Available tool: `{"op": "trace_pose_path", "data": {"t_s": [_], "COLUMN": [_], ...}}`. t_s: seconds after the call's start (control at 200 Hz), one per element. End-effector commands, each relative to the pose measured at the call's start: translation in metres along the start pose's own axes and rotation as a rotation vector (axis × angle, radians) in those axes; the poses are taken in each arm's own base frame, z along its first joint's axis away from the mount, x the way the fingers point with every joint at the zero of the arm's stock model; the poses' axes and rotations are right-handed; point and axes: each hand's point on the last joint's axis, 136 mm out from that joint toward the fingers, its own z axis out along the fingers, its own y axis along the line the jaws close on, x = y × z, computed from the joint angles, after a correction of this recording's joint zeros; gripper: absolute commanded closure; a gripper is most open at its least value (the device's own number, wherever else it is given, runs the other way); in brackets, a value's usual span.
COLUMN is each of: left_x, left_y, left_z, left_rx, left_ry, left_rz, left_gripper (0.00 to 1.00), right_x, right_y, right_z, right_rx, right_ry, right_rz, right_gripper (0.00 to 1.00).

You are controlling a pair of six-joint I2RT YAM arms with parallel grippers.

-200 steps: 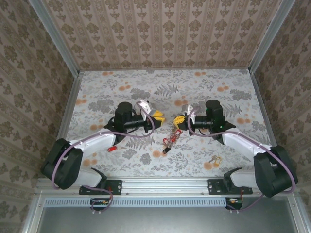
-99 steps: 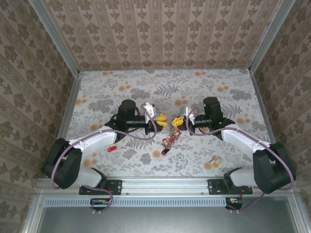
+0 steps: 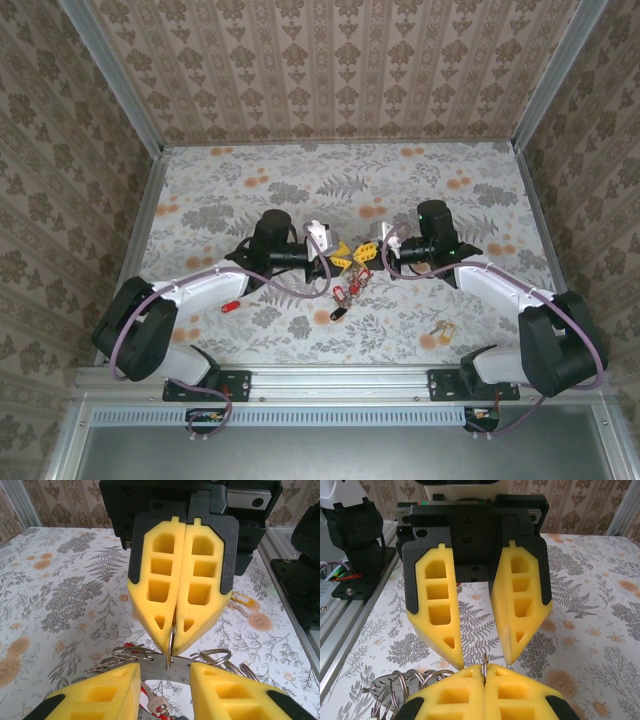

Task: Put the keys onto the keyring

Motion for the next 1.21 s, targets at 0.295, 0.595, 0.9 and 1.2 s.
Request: {"op": "trace_pose_path", "data": {"t_s": [0.295,0.595,0.9,1.2], "left_x": [-0.015,-0.014,-0.018,-0.019], "left_y": [-0.002,0.003,0.004,0.001], "left_z": [0.011,0.006,0.002,0.004], "left_rx": [0.061,-0.025,-0.067,-0.057], "left_ry": [0.0,0.013,-0.001,-0.014], "left_rz": [0.064,0.128,0.17,0.159], "left_gripper": [0.84,1.0,1.0,1.0], "right_x": [-0.018,-0.002,0.005,0.001], "right_y": [-0.002,-0.003,-0.003,-0.004], "right_z": [0.0,-0.004,-0.007,-0.004], "right_rx": [-0.028,0.022,0.046,0.033], "right_ry": [-0.048,0.043,0.091,0.063], "right_rz": [-0.052,-0.056,-0.078,-0.073], "right_gripper": [1.0,0.89,0.84,0.86]}}
